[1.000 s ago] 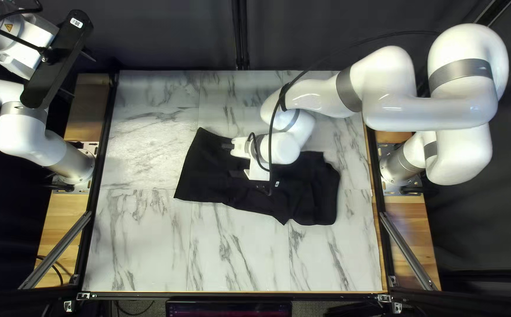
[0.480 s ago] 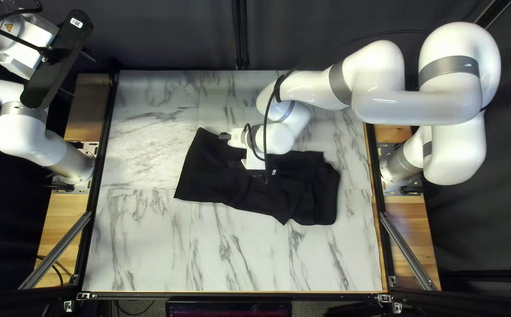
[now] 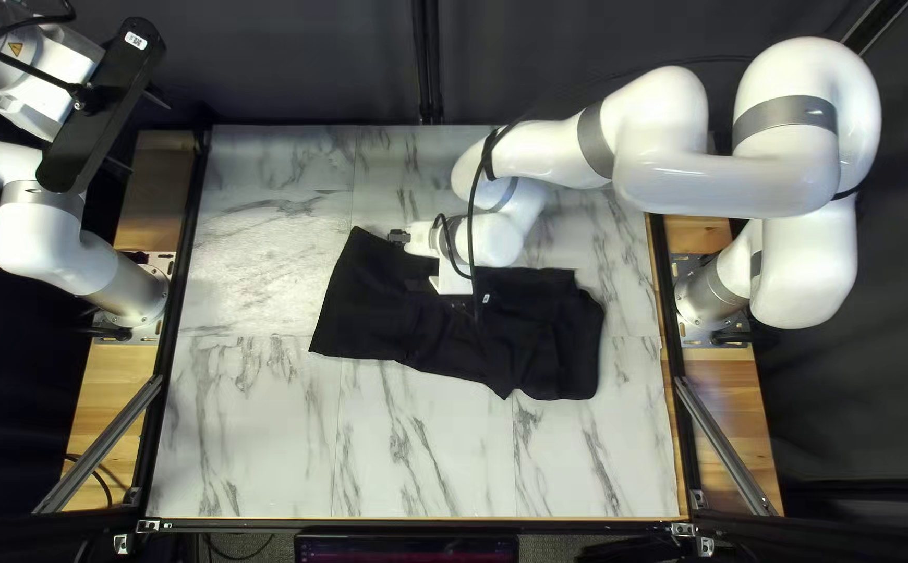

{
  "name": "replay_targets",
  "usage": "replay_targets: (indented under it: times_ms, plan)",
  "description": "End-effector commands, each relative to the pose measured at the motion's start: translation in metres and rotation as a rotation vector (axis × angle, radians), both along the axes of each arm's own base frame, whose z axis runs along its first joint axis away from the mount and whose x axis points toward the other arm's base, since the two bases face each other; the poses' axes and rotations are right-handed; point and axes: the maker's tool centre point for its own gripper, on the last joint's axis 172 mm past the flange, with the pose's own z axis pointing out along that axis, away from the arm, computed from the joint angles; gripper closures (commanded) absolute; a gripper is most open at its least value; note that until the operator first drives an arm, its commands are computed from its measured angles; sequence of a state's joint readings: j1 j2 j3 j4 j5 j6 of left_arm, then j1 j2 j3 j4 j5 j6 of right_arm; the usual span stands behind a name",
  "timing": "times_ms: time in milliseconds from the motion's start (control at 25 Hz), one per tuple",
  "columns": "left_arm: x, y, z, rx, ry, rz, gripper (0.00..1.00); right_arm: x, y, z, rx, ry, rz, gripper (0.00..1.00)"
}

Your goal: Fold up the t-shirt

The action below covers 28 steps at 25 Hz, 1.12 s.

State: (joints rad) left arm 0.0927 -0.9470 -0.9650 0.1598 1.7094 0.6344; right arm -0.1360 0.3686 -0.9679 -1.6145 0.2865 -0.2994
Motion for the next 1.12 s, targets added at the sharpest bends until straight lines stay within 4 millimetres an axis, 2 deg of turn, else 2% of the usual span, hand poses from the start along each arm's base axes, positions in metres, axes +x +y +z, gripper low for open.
replay_targets:
  times_ms: [40, 240, 520, 760, 1120]
  plan:
    - [0.0, 0.0, 0.0, 0.0, 0.0, 0.0, 0.0, 0.005, 0.012, 0.007, -0.006, -0.009, 0.008, 0.0]
    - [0.0, 0.0, 0.0, 0.0, 0.0, 0.0, 0.0, 0.009, 0.026, 0.019, -0.019, -0.024, 0.018, 0.0]
    - [0.0, 0.0, 0.0, 0.0, 0.0, 0.0, 0.0, -0.007, 0.022, 0.008, -0.013, -0.014, 0.009, 0.0]
    - [0.0, 0.0, 0.0, 0.0, 0.0, 0.0, 0.0, -0.01, 0.02, 0.012, -0.012, -0.009, 0.002, 0.0]
    - [0.0, 0.0, 0.0, 0.0, 0.0, 0.0, 0.0, -0.007, 0.019, 0.003, -0.003, -0.005, 0.0, 0.0]
